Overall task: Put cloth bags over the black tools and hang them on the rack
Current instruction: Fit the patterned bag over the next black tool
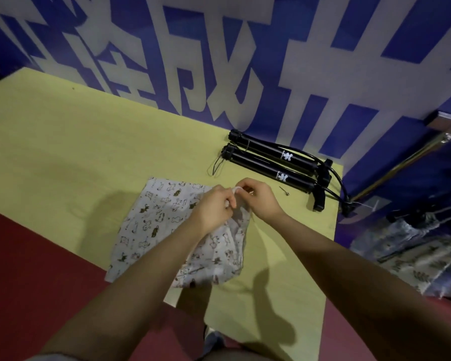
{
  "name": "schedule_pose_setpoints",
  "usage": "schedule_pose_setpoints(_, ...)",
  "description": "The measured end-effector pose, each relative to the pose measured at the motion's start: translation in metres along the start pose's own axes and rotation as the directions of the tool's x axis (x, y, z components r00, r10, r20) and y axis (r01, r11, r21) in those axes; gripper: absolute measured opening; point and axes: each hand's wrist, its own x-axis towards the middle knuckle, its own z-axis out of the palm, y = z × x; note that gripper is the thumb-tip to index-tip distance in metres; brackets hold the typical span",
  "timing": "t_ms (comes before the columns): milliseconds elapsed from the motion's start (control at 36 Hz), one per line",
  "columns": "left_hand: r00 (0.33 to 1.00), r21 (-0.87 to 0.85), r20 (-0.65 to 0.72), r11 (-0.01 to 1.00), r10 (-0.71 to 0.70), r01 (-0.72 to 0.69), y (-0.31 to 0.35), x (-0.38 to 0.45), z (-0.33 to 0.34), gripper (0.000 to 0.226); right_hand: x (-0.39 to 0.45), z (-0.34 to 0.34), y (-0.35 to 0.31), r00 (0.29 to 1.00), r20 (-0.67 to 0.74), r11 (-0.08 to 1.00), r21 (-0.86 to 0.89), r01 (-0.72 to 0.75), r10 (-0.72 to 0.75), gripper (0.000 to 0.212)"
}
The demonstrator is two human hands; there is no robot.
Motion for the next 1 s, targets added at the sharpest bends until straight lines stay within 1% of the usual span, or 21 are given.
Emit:
schedule_pose_setpoints(28, 1.0, 0.032, 0.025, 0.999, -0.017, 0.016, 0.002, 0.002, -0.003, 0.021, 0.002, -0.002, -0.002, 1.0, -0.015, 1.0, -0.007, 0.016, -0.016, 0.01)
schedule_pose_setpoints(83, 0.998, 0.001, 0.041, 0.999, -0.038, 0.038, 0.008, 0.006, -0.008, 0.038, 0.005, -0.006, -0.003, 0.999, -0.052, 1.0, 0.004, 0.014, -0.014, 0.011)
schedule_pose_setpoints(111, 0.999, -0.032, 0.032, 0.999, -0.038, 0.039, 0.012, 0.008, -0.012, 0.046, 0.007, -0.008, -0.002, 0.997, -0.077, 1.0, 0.024, -0.012, 0.014, 0.014)
schedule_pose_setpoints(167, 0.999, -0.1, -0.01, 0.994, -0.038, 0.037, 0.018, 0.012, -0.019, 0.053, 0.008, -0.013, 0.005, 0.988, -0.119, 0.995, 0.036, -0.098, 0.102, 0.019)
schedule_pose_setpoints(250, 0.995, -0.182, -0.092, 0.983, -0.048, 0.03, 0.024, 0.021, -0.028, 0.058, 0.007, -0.021, 0.024, 0.961, -0.159, 0.964, -0.107, -0.244, 0.225, 0.025)
schedule_pose_setpoints(306, 0.994, -0.173, -0.105, 0.985, -0.044, 0.025, 0.025, 0.026, -0.031, 0.062, 0.007, -0.024, 0.036, 0.943, -0.13, 0.928, -0.18, -0.327, 0.307, 0.028)
schedule_pose_setpoints(333, 0.995, -0.173, -0.093, 0.985, -0.041, 0.024, 0.024, 0.027, -0.03, 0.064, 0.006, -0.023, 0.041, 0.934, -0.109, 0.91, -0.213, -0.355, 0.339, 0.028)
schedule_pose_setpoints(389, 0.998, -0.187, -0.026, 0.981, -0.065, 0.059, 0.02, 0.026, -0.026, 0.07, 0.005, -0.02, 0.051, 0.922, -0.066, 0.879, -0.283, -0.385, 0.382, 0.03)
schedule_pose_setpoints(444, 0.996, -0.139, 0.043, 0.986, -0.084, 0.089, 0.014, 0.025, -0.019, 0.081, 0.004, -0.014, 0.058, 0.909, -0.054, 0.842, -0.358, -0.403, 0.412, 0.037)
schedule_pose_setpoints(500, 0.989, -0.123, 0.108, 0.985, -0.104, 0.117, 0.011, 0.024, -0.013, 0.09, 0.004, -0.007, 0.062, 0.909, -0.063, 0.801, -0.451, -0.393, 0.411, 0.039)
schedule_pose_setpoints(556, 0.982, -0.096, 0.152, 0.987, -0.112, 0.127, 0.01, 0.022, -0.012, 0.095, 0.003, -0.003, 0.063, 0.916, -0.085, 0.783, -0.491, -0.381, 0.392, 0.034)
schedule_pose_setpoints(611, 0.976, -0.054, 0.182, 0.99, -0.118, 0.13, 0.007, 0.023, -0.012, 0.097, 0.004, 0.0, 0.064, 0.917, -0.087, 0.789, -0.482, -0.381, 0.389, 0.027)
schedule_pose_setpoints(694, 0.97, 0.017, 0.208, 0.992, -0.126, 0.126, -0.001, 0.025, -0.013, 0.096, 0.003, 0.003, 0.063, 0.927, -0.094, 0.802, -0.475, -0.361, 0.362, 0.024)
schedule_pose_setpoints(806, 0.974, 0.093, 0.172, 0.987, -0.145, 0.131, -0.012, 0.026, -0.015, 0.094, 0.001, 0.001, 0.053, 0.949, -0.221, 0.915, -0.286, -0.285, 0.227, 0.015)
schedule_pose_setpoints(889, 0.981, 0.133, 0.128, 0.982, -0.149, 0.132, -0.014, 0.024, -0.018, 0.09, 0.0, 0.001, 0.035, 0.933, -0.296, 0.956, -0.142, -0.255, 0.205, 0.011)
schedule_pose_setpoints(944, 0.985, 0.154, 0.109, 0.981, -0.136, 0.119, -0.013, 0.023, -0.02, 0.088, 0.0, 0.003, 0.023, 0.942, -0.282, 0.973, -0.091, -0.214, 0.181, 0.011)
schedule_pose_setpoints(1000, 0.987, 0.153, 0.104, 0.982, -0.124, 0.107, -0.013, 0.024, -0.022, 0.088, 0.0, 0.008, 0.012, 0.967, -0.221, 0.982, -0.105, -0.157, 0.131, 0.009)
